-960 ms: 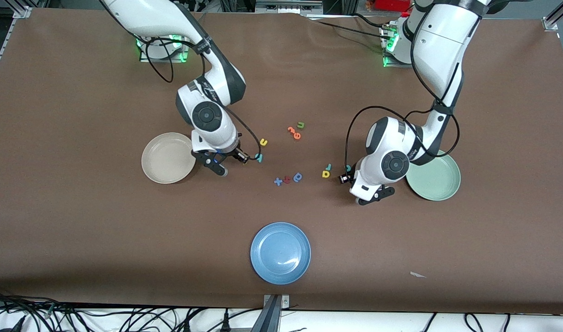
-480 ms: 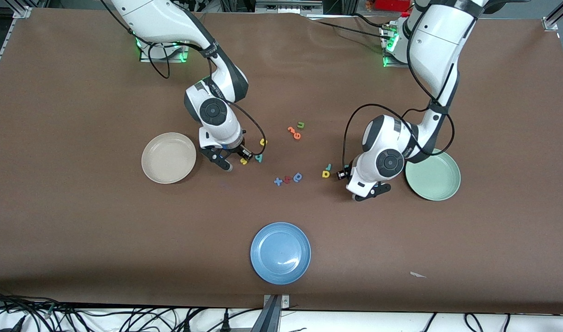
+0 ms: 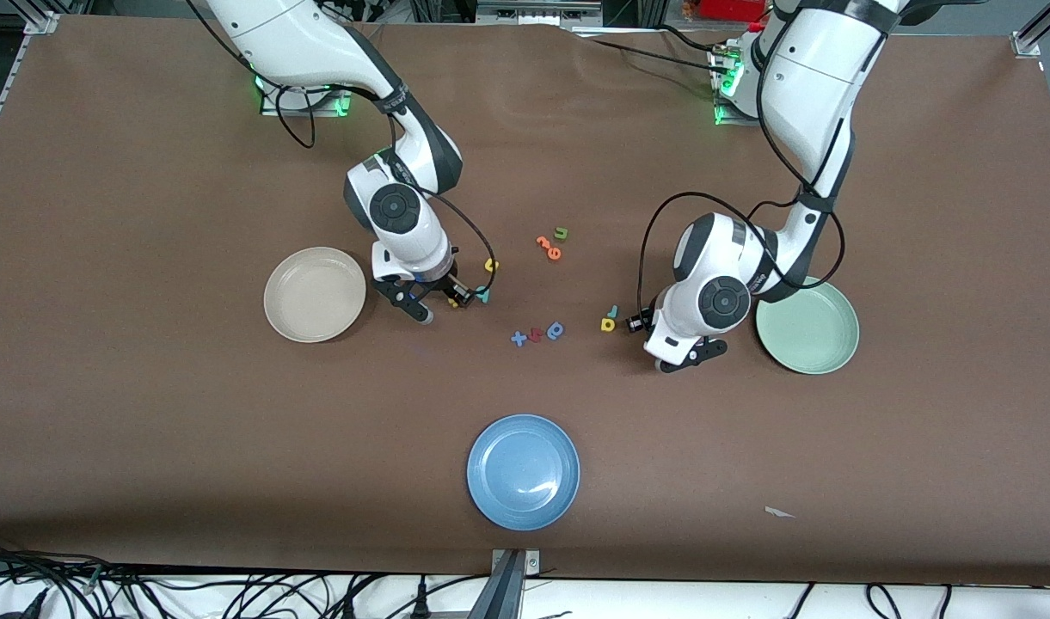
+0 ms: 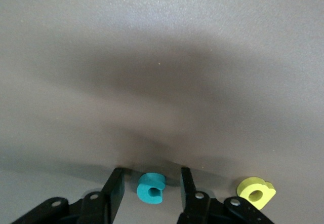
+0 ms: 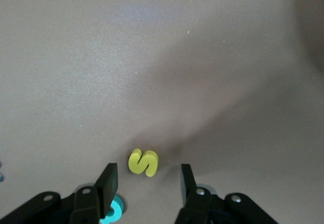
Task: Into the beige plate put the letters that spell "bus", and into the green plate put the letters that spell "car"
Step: 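Grasp the yellow s with the right gripper while the left grasps cyan c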
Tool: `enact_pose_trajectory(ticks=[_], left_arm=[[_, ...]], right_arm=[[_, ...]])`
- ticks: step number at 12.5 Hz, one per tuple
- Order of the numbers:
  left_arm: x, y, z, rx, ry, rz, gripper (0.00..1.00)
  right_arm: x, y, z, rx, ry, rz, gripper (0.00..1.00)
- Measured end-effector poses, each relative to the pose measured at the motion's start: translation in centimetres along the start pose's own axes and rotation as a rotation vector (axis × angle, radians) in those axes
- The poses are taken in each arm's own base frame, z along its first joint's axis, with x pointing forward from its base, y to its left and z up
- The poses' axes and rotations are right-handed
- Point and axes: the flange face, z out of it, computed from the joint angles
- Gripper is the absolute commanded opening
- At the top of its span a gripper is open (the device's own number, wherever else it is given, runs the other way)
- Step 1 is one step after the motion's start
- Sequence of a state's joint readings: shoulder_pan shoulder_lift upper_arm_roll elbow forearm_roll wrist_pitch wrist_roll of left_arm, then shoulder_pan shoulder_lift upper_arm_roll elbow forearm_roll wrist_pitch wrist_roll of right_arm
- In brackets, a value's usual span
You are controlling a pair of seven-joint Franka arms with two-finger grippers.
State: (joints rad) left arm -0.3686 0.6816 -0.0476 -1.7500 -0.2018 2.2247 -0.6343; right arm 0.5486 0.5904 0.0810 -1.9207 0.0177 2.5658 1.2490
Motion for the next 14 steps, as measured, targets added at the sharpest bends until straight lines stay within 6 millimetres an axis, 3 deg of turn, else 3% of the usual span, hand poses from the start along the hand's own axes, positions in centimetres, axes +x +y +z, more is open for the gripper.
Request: enact_pose_trajectory(ticks=[4, 8, 14], left_arm=[[-0.10, 0.10, -0.05, 0.000, 0.001, -0.004, 0.46], [-0.14, 0.09, -0.02, 0.000, 0.000, -0.006, 0.46], [-0.40, 0.26, -0.06, 0.001, 0.001, -0.005, 0.22]], right_arm=[[0.04, 0.02, 0.57, 0.007, 0.002, 0.010, 0.54], [0.08, 0.04, 1.15, 0.017, 0.004, 0.013, 0.24], [0.50, -0.01, 0.77, 0.023, 0.011, 0.019, 0.21]])
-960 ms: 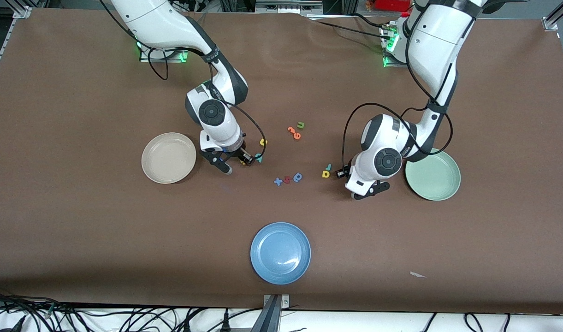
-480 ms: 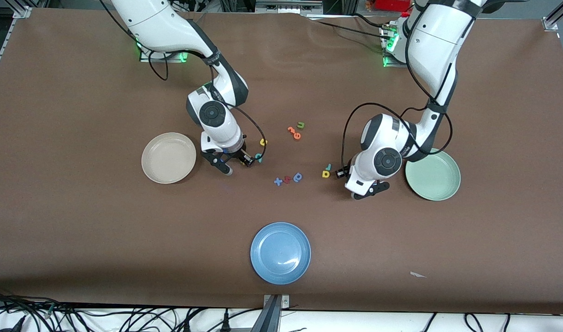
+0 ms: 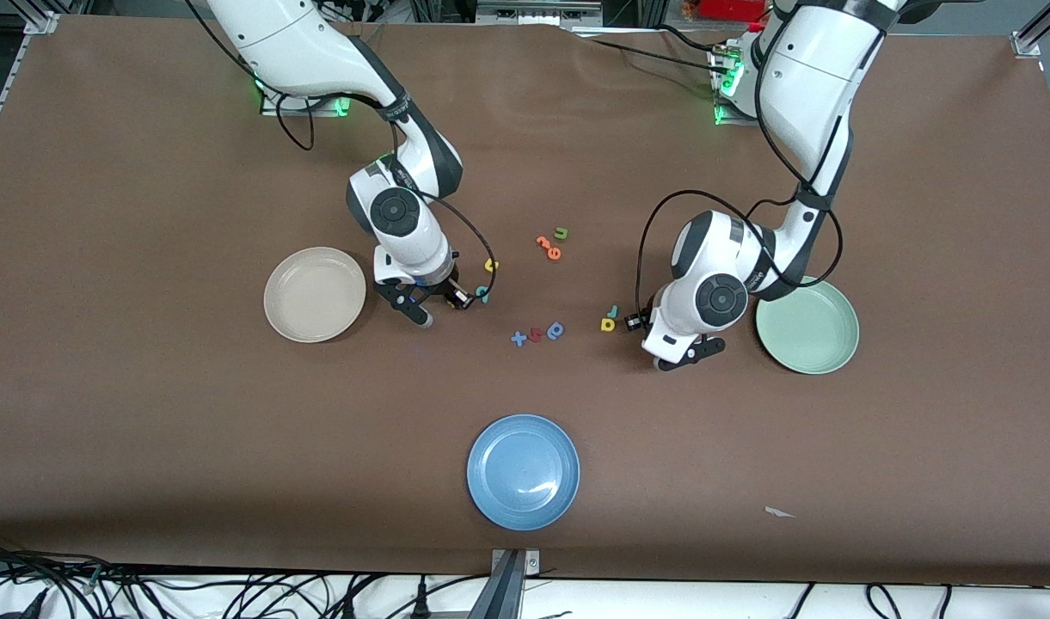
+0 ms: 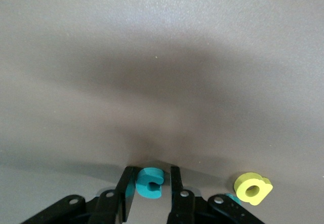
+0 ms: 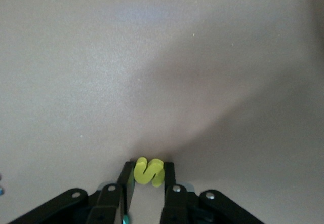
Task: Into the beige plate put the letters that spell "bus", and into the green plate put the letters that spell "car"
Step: 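Grasp the yellow s with the right gripper while the left grasps cyan c, then drop the s on the beige plate while the left drops c on green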
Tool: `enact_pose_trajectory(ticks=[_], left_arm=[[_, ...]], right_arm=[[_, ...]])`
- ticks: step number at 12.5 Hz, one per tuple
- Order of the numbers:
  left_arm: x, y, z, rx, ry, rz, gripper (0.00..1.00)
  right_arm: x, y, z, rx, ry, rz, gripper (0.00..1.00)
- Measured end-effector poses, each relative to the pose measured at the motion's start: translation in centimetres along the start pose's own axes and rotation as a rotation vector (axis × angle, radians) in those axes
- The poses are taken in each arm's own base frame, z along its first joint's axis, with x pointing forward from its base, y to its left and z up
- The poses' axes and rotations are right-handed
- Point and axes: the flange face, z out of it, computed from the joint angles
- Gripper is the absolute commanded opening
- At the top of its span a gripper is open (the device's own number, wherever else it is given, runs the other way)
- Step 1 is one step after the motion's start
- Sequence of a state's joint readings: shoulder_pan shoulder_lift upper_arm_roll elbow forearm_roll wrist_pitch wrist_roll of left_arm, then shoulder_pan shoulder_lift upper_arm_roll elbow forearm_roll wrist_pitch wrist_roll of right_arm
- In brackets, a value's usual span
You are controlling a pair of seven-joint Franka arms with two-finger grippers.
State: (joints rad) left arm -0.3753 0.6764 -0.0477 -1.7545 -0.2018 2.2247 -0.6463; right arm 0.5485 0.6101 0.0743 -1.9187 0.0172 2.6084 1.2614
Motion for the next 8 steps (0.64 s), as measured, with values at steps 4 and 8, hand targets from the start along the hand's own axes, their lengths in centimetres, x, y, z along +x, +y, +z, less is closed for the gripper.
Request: enact_pose_trajectory(ticks=[4, 8], left_arm=[[0.0, 0.0, -0.2, -0.002, 0.003, -0.001, 0.22], [1.2, -1.4, -5.4, -0.029, 0.042, -0.021, 0.25]], right_arm=[[1.6, 0.0, -2.9, -0.043, 0.022, -0.049, 0.21], [5.1, 1.9, -7.4, -0.145, 0.019, -0.234, 0.21]])
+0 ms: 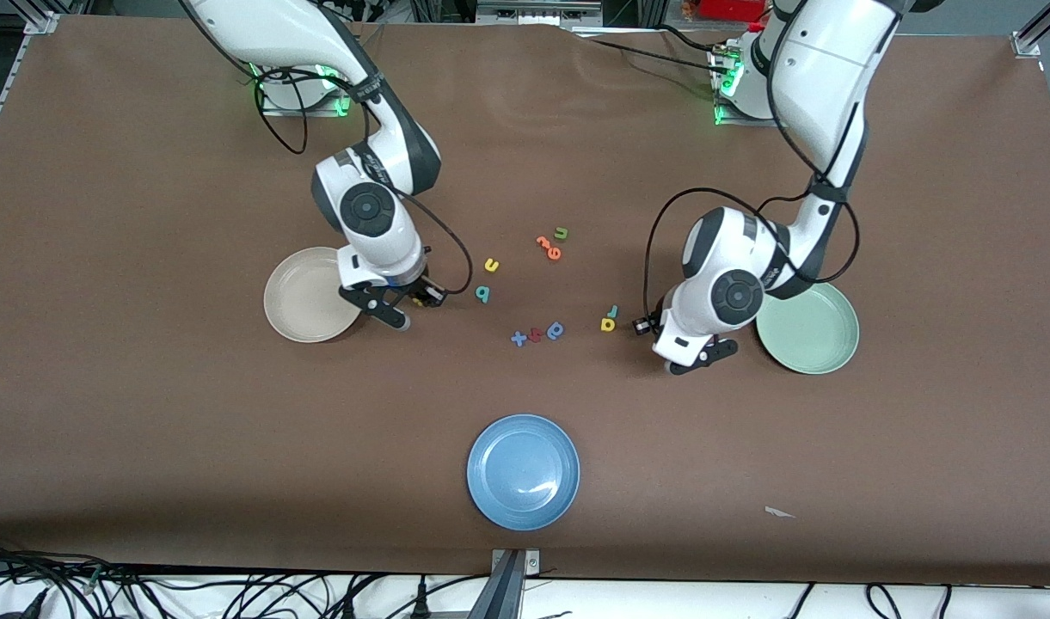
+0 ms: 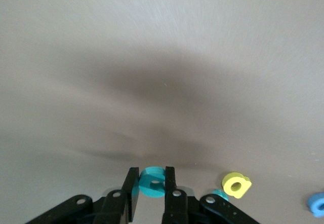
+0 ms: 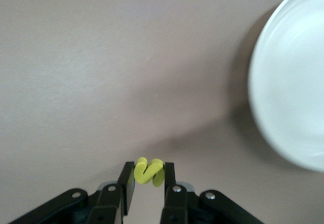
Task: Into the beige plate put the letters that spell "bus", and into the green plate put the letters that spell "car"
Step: 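Drop the s on the beige plate while the left drops c on green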
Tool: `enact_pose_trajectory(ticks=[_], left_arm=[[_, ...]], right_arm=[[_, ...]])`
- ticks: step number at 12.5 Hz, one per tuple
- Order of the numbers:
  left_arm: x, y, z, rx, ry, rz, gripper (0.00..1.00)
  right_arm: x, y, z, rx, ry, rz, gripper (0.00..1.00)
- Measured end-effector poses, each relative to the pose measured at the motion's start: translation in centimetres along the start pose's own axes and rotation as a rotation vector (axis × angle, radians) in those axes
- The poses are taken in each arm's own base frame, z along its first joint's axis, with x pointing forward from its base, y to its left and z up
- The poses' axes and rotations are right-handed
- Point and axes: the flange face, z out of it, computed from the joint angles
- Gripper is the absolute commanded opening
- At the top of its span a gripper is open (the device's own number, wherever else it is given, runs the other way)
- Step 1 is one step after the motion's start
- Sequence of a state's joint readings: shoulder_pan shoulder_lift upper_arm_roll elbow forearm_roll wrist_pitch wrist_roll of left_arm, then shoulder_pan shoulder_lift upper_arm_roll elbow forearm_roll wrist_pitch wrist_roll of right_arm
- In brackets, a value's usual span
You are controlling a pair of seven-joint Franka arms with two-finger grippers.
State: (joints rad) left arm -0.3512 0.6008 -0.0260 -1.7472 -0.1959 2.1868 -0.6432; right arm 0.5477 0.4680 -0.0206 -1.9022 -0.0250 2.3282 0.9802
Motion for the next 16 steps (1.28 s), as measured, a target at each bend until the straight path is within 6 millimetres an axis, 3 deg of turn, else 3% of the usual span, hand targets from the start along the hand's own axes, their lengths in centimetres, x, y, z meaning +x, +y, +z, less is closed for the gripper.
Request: enact_pose_trajectory(ticks=[2, 4, 7, 9, 10, 11, 12, 13, 14, 15, 16], left_arm=[[1.4, -2.5, -3.8, 0.023, 0.023, 0.006, 0.26], [3.4, -6.1, -6.4, 0.039, 0.022, 0.024, 0.26], [6.4, -12.0, -7.3, 0.053, -0.031, 0.075, 0.25], [8.0, -15.7, -6.0, 0.069, -0.067, 0.113, 0.25], [8.7, -16.9, -4.9, 0.075, -0.087, 0.125, 0.28], [9.1, -18.0, -3.5, 0.079, -0.111, 0.143, 0.30], [9.5, -18.8, -2.0, 0.082, -0.138, 0.169, 0.34], [9.9, -19.6, -0.6, 0.083, -0.162, 0.188, 0.42], [10.1, -20.1, 0.4, 0.084, -0.177, 0.197, 0.82], [10.1, -20.3, 0.9, 0.084, -0.185, 0.204, 1.00], [10.1, -20.2, 0.9, 0.084, -0.186, 0.209, 1.00]], right_arm=[[2.4, 3.0, -1.3, -0.060, -0.020, -0.105, 0.21], [4.0, 6.7, -1.4, -0.100, -0.046, -0.191, 0.21], [5.2, 12.4, 1.0, -0.134, -0.084, -0.284, 0.22], [4.5, 14.7, 3.9, -0.150, -0.106, -0.320, 0.22], [3.9, 15.2, 5.4, -0.163, -0.121, -0.327, 0.29], [3.6, 15.4, 6.5, -0.172, -0.130, -0.332, 0.59], [3.5, 15.5, 7.1, -0.178, -0.135, -0.333, 1.00], [3.5, 15.5, 7.4, -0.180, -0.136, -0.333, 1.00], [3.6, 15.5, 7.3, -0.178, -0.134, -0.333, 1.00], [3.8, 15.2, 6.9, -0.172, -0.126, -0.330, 1.00], [4.0, 14.8, 6.0, -0.164, -0.117, -0.318, 1.00]])
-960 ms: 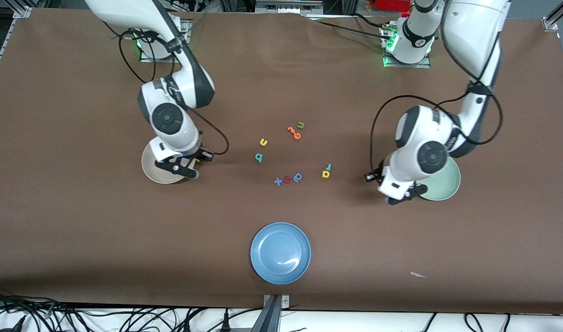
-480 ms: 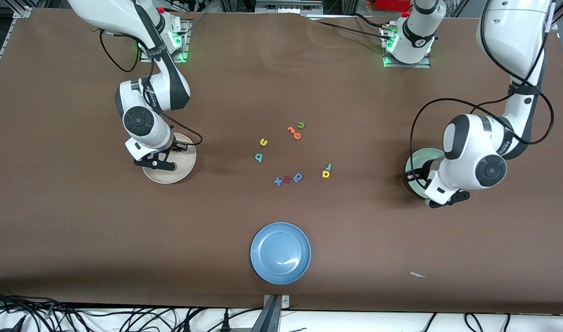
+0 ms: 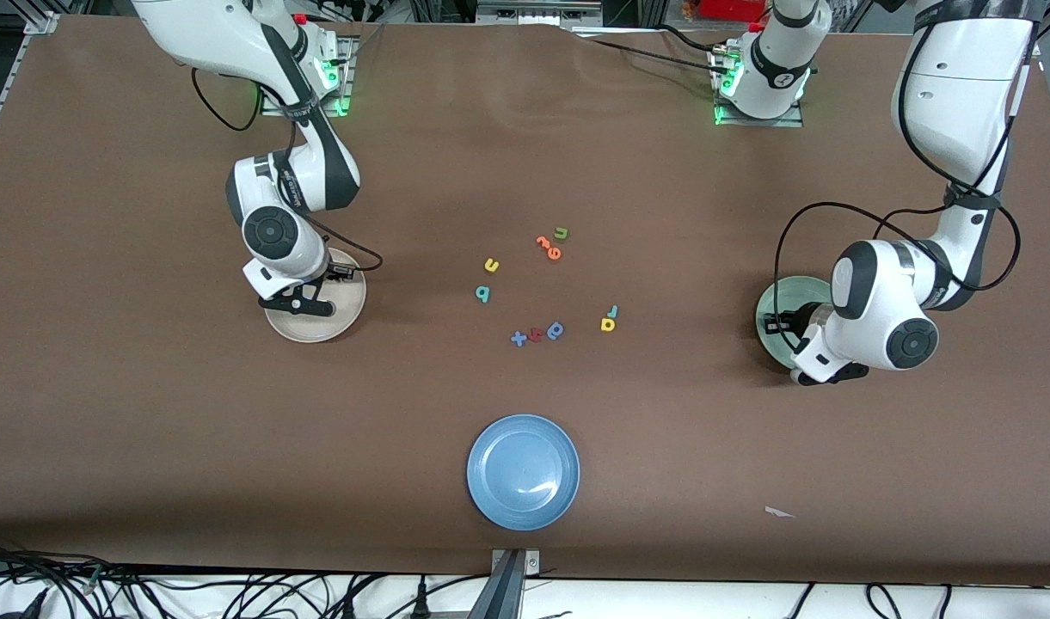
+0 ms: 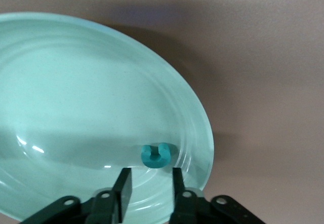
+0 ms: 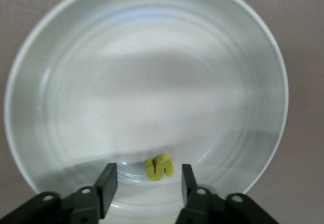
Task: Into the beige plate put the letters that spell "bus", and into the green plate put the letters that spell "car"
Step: 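Drop the s on the beige plate while the left drops c on green, then grasp the yellow u with the right gripper while the left reaches letters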
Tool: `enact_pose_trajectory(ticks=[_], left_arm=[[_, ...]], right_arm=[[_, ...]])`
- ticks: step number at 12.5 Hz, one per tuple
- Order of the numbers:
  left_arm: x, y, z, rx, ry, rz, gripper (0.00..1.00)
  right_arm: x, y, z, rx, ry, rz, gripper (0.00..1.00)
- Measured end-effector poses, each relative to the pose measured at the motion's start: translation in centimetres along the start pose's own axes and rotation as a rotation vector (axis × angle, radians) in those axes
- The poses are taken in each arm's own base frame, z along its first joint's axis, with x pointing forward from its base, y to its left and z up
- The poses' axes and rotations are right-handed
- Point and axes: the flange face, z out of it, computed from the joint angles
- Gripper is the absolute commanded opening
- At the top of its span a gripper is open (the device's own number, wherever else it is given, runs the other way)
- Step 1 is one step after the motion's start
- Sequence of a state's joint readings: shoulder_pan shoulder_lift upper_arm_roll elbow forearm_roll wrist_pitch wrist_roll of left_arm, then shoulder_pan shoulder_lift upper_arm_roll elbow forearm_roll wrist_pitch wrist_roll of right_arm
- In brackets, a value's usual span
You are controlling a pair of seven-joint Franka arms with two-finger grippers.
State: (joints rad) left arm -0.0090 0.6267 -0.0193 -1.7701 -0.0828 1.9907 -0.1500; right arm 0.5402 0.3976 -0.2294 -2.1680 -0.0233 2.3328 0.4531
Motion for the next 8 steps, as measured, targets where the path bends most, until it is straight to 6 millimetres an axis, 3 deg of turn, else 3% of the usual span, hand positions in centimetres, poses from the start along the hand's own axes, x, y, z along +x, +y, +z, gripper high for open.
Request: enact_pose_trajectory(ticks=[2, 5, 6, 8], left_arm=[[0.0, 1.1, -1.2, -0.007, 0.022, 0.012, 1.00], [-0.9, 5.3, -3.8, -0.032, 0.065, -0.027, 0.99], [-1.5, 7.3, -4.4, -0.044, 0.074, -0.052, 0.92], [-2.6, 11.5, -5.0, -0.064, 0.101, -0.067, 0.90]], right_arm=[[0.1, -2.7, -3.8, 0.014, 0.003, 0.069, 1.00], [-2.1, -11.6, -10.9, 0.085, 0.040, 0.197, 1.00], [-3.2, -14.4, -11.7, 0.111, 0.039, 0.254, 0.99], [-4.5, -19.0, -11.0, 0.145, 0.039, 0.337, 0.92]])
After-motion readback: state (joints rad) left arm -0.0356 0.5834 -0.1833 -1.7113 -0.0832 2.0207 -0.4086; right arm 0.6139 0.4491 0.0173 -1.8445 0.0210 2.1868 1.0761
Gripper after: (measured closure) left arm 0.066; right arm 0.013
